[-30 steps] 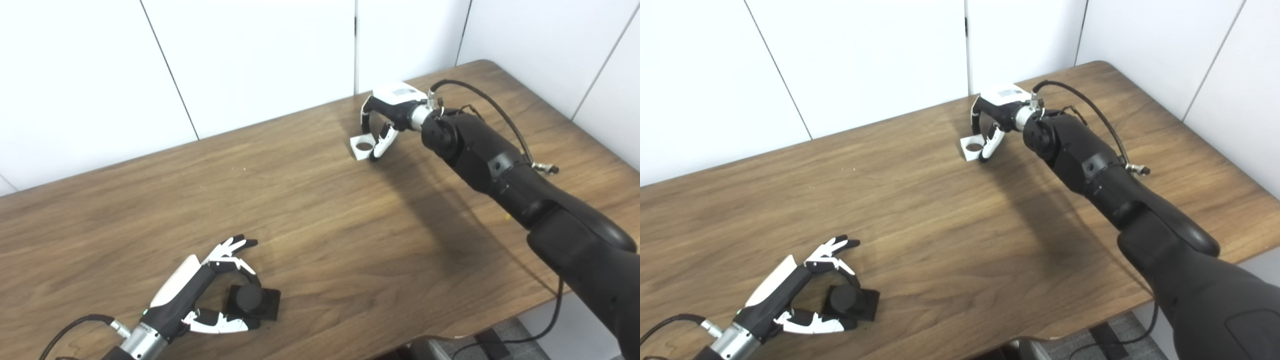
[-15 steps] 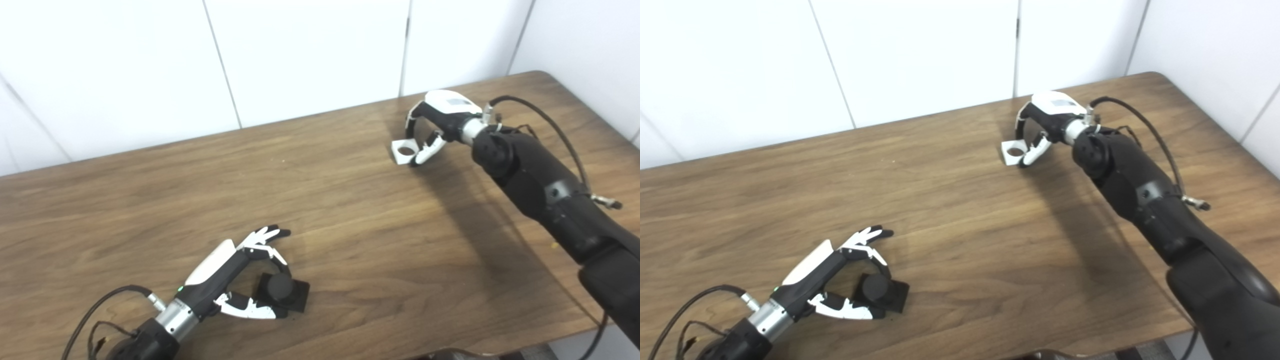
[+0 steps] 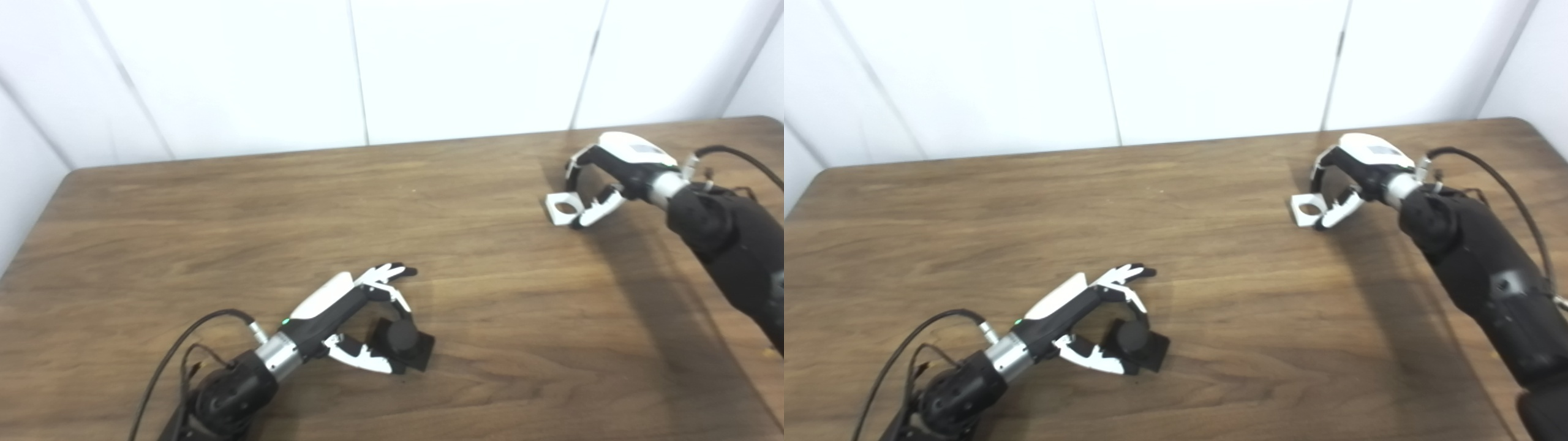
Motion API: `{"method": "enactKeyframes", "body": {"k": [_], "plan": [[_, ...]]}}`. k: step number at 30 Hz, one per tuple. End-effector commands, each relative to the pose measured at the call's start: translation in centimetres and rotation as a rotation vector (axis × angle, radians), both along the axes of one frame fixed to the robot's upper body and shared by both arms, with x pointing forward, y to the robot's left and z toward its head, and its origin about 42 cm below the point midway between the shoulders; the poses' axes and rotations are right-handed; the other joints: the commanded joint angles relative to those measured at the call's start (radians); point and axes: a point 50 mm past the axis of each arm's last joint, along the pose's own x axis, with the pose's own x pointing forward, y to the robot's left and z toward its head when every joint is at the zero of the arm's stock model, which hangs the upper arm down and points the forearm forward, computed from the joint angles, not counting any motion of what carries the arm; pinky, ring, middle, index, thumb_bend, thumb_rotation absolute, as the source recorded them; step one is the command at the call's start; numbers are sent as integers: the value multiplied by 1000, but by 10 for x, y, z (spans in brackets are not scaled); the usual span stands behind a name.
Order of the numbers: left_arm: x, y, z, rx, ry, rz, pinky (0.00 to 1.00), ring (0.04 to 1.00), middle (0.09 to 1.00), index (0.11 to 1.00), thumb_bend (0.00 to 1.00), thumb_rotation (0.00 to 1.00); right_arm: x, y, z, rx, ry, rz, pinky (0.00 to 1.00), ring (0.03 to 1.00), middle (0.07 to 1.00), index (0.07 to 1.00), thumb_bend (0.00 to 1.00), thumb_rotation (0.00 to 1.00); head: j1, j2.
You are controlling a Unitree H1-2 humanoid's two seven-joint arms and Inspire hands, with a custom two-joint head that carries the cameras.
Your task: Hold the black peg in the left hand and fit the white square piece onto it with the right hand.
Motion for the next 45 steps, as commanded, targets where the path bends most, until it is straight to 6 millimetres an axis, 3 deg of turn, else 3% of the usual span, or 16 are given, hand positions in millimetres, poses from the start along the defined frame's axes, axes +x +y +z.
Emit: {"method": "enactKeyframes", "body": {"k": [1,14,36,45], "plan": [[5,-3,-3,55,20,5,1000,1000,961,487,519,80,5,3,34,-5,-97,72,795,852,792,484,516,130,4,3],[6,-4,-3,51,31,15,1000,1000,963,487,520,81,-8,33,56,-4,-120,199,815,882,809,483,516,134,3,10],[8,-7,-3,46,39,15,1000,1000,967,487,520,81,-43,88,83,82,-156,419,759,867,790,481,517,135,8,20],[7,-7,-3,46,40,15,1000,1000,964,487,519,82,-67,117,94,90,-166,525,740,870,793,480,517,136,9,22]]}}
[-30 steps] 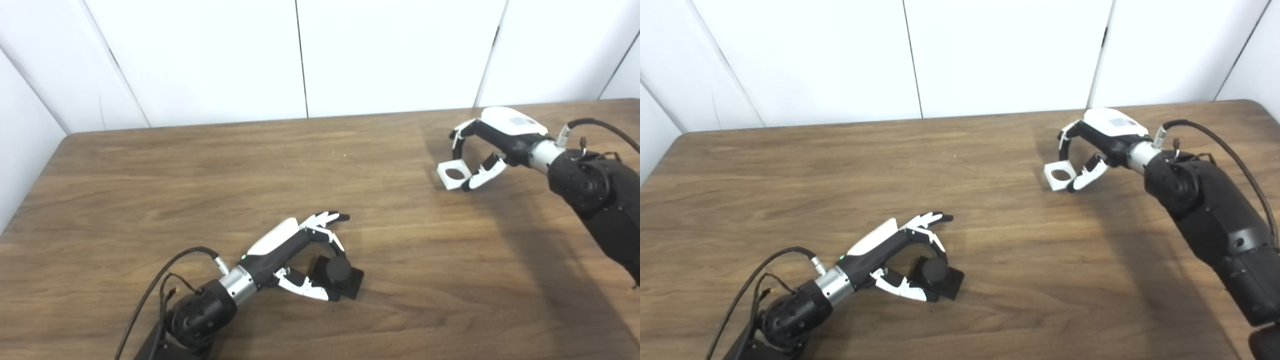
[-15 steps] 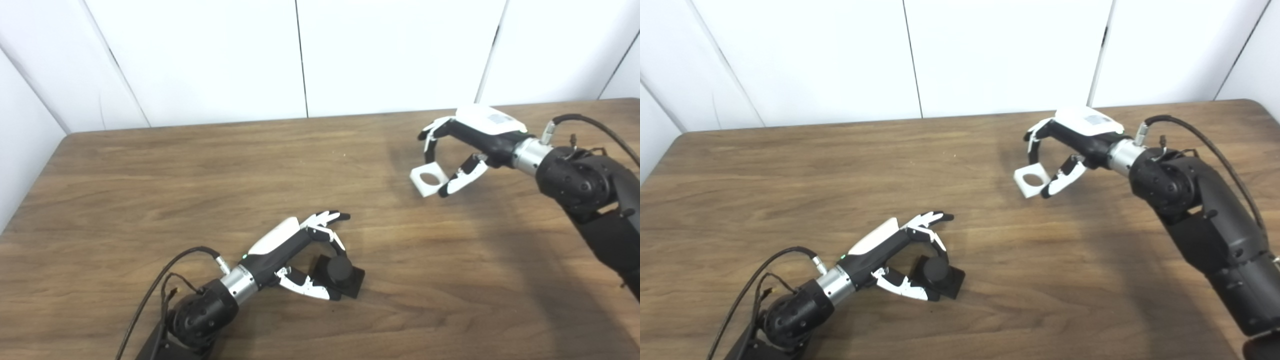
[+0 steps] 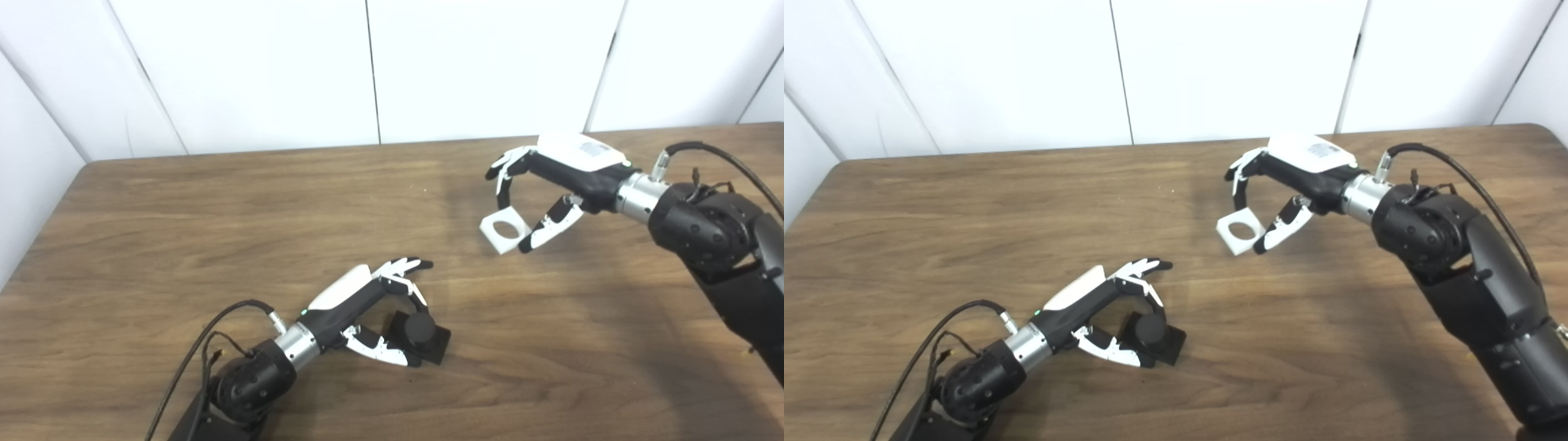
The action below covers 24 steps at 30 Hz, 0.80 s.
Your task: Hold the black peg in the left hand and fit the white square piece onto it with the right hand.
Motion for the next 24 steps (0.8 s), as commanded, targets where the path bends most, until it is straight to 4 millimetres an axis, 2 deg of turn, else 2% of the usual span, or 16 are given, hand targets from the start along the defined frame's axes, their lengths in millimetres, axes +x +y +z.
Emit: {"method": "enactKeyframes", "body": {"k": [1,8,14,24], "plan": [[3,0,-5,46,34,3,1000,1000,964,487,520,81,-5,11,27,23,-76,53,739,871,793,480,517,137,1,4],[3,-1,-5,46,32,4,1000,1000,962,487,520,82,-17,29,30,47,-77,118,769,864,790,479,518,138,1,7],[4,-1,-5,49,38,8,1000,1000,962,487,520,81,-26,44,27,61,-78,172,755,852,787,481,517,140,5,12],[4,-2,-3,49,32,2,1000,1000,961,487,520,81,-41,65,20,74,-39,251,793,860,792,480,515,141,8,19]]}}
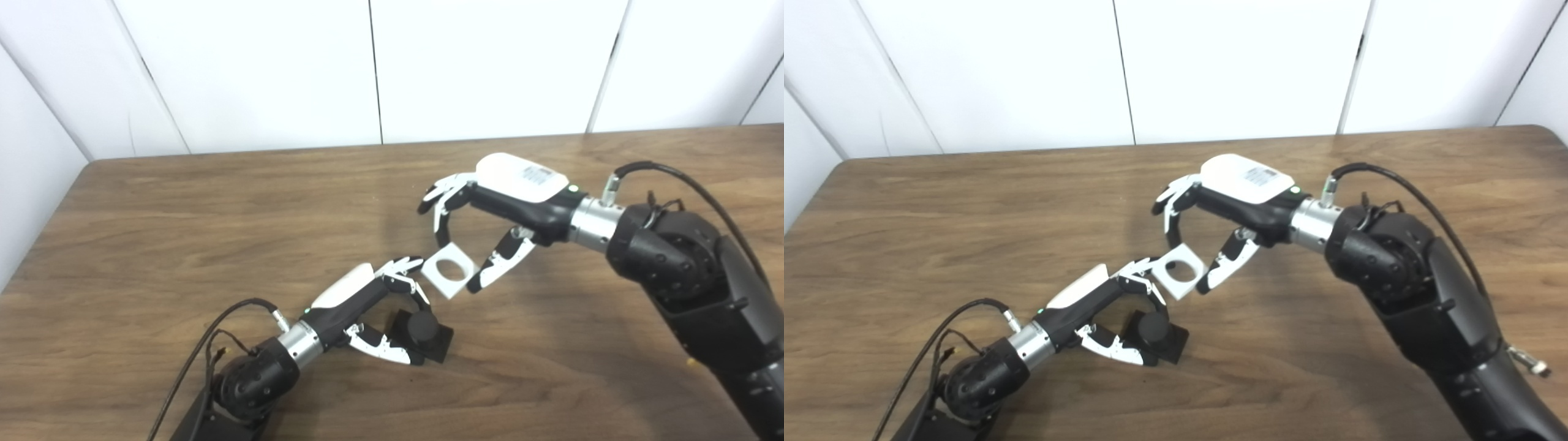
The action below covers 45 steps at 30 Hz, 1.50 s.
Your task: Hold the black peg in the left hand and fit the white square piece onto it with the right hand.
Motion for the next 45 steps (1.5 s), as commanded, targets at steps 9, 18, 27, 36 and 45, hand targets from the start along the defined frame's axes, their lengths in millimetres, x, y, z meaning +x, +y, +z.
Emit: {"method": "enactKeyframes", "body": {"k": [9,18,27,36,45], "plan": [[2,-2,-3,49,24,-3,1000,1000,964,487,520,81,-14,17,12,24,-27,78,856,868,790,480,515,140,7,5],[3,-1,-3,48,25,-1,1000,1000,963,486,520,81,-21,24,-1,13,5,100,856,861,787,481,515,139,11,8],[2,-2,0,50,16,-6,1000,1000,964,487,520,81,-25,30,-11,-13,18,125,853,856,788,481,515,138,15,13],[0,-4,2,49,11,-3,1000,1000,959,487,520,80,-23,29,-20,-22,45,122,834,857,795,482,515,137,21,15],[-2,-6,2,48,11,-8,1000,1000,962,487,521,78,-15,28,-26,-24,59,112,809,855,796,482,514,138,23,16]]}}
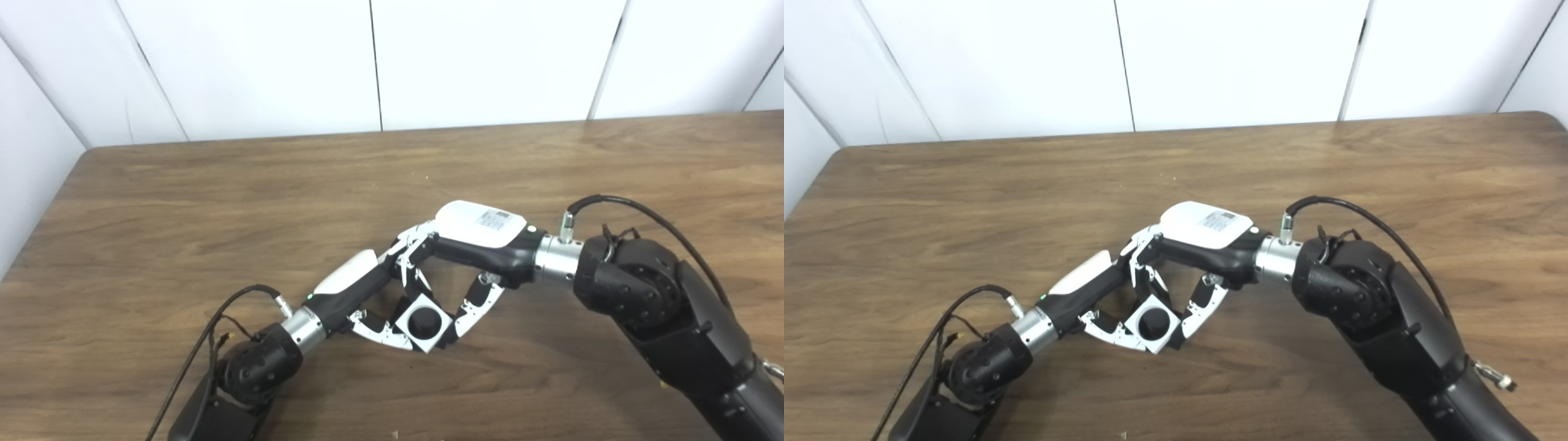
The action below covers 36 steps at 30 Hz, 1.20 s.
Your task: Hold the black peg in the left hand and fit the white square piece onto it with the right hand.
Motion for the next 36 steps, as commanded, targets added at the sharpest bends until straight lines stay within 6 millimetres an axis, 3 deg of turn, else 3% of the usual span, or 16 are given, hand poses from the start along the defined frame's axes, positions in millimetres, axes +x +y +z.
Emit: {"method": "enactKeyframes", "body": {"k": [1,22,36], "plan": [[-3,-2,-2,27,12,-15,1000,1000,963,487,521,78,6,0,10,14,-49,7,810,854,794,482,514,138,1,1],[-6,-1,-2,18,42,-18,1000,1000,967,487,520,81,29,-7,0,44,-2,-82,792,855,797,481,514,139,1,18],[-5,-1,-2,22,35,-20,1000,1000,964,487,520,82,29,-17,-9,20,6,-103,793,852,794,481,514,137,-1,25]]}}
